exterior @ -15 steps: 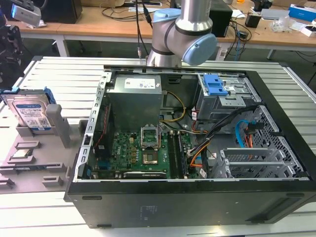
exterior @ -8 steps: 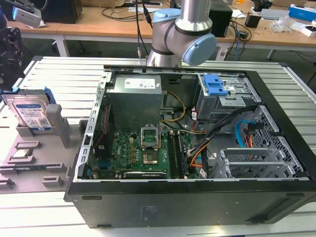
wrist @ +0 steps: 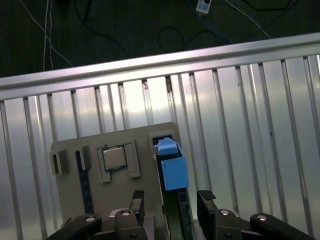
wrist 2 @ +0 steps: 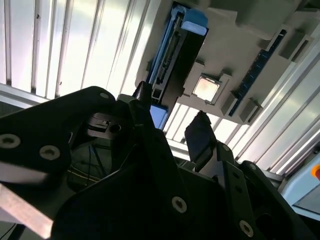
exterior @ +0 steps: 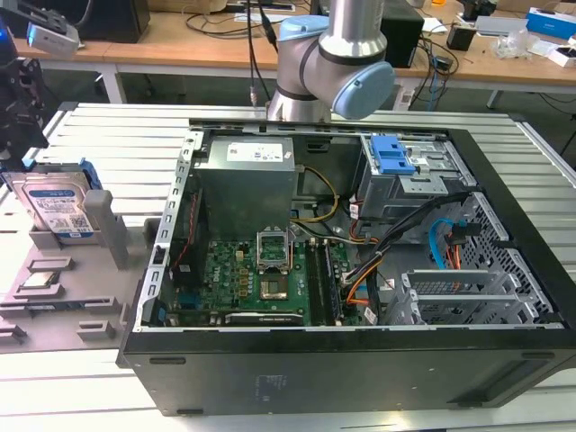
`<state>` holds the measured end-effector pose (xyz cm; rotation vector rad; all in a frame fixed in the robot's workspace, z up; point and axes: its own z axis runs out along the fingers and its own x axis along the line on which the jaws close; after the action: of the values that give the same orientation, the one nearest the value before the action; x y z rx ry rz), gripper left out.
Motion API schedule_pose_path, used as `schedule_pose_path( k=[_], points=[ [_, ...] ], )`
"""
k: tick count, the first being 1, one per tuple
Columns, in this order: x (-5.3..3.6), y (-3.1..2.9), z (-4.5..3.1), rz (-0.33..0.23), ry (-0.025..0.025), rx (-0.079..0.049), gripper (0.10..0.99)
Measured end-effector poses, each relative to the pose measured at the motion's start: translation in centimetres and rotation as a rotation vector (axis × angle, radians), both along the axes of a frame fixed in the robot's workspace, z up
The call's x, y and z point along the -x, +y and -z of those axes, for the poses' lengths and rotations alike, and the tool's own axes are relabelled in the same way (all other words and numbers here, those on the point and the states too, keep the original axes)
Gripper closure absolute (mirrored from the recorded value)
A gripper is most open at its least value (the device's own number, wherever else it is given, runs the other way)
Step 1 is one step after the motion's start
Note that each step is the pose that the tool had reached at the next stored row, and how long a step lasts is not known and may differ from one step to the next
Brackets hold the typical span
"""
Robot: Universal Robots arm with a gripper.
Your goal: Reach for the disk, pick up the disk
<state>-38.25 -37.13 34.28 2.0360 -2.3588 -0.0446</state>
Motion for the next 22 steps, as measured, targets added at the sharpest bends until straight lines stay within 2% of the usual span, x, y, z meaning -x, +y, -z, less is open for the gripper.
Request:
schedule_pose_path(
  k=[7, 12, 20, 22],
  points=[
    [0.29, 0.43, 0.76, -0.033, 0.0, 0.0, 0.541],
    [0.77, 0.67, 1.61, -0.06, -0.0001, -0.001, 0.541],
    [0.82, 0.87, 4.23, -0.08, -0.0001, -0.002, 0.541],
    [0.82, 0.87, 4.56, -0.082, 0.0, -0.002, 0.541]
  ],
)
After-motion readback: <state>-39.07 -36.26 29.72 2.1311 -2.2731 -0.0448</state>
